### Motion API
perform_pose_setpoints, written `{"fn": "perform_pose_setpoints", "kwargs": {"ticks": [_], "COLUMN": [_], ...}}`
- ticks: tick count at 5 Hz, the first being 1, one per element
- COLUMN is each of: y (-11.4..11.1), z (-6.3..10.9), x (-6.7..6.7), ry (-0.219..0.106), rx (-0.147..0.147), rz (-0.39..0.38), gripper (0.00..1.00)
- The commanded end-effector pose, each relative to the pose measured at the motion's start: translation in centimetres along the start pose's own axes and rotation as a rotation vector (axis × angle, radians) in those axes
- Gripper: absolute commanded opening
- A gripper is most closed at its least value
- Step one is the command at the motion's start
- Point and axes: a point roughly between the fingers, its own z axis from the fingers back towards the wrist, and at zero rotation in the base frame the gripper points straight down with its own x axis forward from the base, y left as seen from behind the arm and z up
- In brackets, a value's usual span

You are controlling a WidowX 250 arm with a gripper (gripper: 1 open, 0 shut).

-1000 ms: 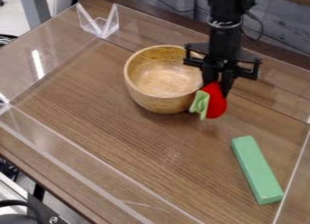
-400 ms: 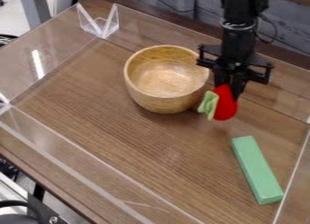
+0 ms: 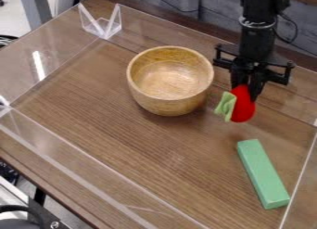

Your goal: Move the red fruit to the right

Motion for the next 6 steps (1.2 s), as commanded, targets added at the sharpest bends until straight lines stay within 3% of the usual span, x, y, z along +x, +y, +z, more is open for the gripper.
{"fn": "perform_pose_setpoints", "kwargs": {"ticks": [1,3,5,6], "y": [0.9,0.9,-0.9,-0.4], "z": [0.8,4.6,5.3,5.7], "x": [0.1,-2.5,-5.8,-6.4], "ry": [-0.039,-0.039,-0.006,0.003], "rx": [-0.012,-0.018,-0.012,-0.012], "rz": [0.044,-0.018,-0.114,-0.109], "gripper": [0.00,0.00,0.00,0.00]}}
